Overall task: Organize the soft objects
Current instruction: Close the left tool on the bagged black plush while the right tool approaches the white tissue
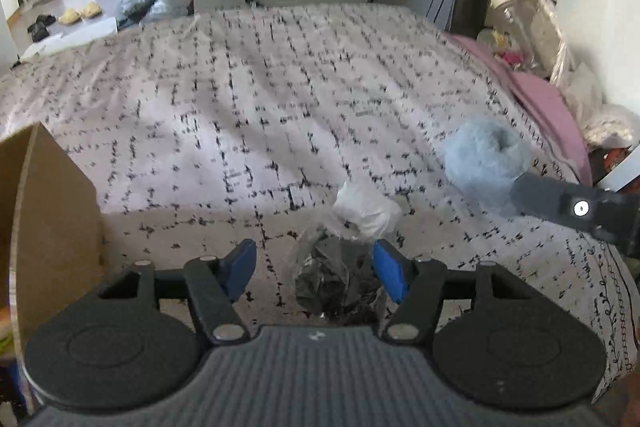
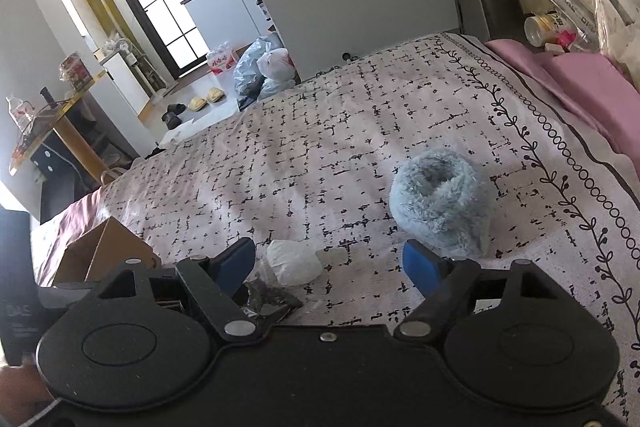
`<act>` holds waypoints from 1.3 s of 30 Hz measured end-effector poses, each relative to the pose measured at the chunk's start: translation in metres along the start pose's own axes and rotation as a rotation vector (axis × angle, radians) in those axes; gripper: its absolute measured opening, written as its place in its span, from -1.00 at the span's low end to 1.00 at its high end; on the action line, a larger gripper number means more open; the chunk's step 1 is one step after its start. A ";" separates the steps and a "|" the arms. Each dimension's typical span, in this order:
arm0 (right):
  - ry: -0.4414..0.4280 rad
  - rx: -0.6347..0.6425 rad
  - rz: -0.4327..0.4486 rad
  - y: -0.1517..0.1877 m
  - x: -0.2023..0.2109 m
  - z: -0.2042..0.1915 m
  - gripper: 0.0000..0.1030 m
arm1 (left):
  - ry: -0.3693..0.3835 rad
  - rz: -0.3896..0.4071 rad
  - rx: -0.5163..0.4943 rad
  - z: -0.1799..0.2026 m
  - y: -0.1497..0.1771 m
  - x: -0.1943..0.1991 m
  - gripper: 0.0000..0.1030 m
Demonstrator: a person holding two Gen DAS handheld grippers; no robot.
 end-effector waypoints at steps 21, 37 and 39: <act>-0.043 0.011 -0.055 0.004 -0.040 -0.014 0.55 | 0.034 0.010 0.041 -0.015 -0.009 0.011 -0.62; -0.060 0.085 -0.101 0.013 -0.079 -0.050 0.47 | -0.035 0.055 0.037 -0.029 -0.014 0.023 -0.62; -0.042 0.101 -0.119 0.016 -0.090 -0.051 0.35 | -0.034 0.051 0.042 -0.031 -0.014 0.021 -0.62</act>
Point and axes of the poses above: each gripper's, at about its wrist camera, not at the fingertips, and x roughly against the way its jaws point, z to its right, y to its underside, the point moved 4 cm from there along -x, roughly the way its jaws point, and after that the axes turned 14 degrees about y, right-handed, at the moved point
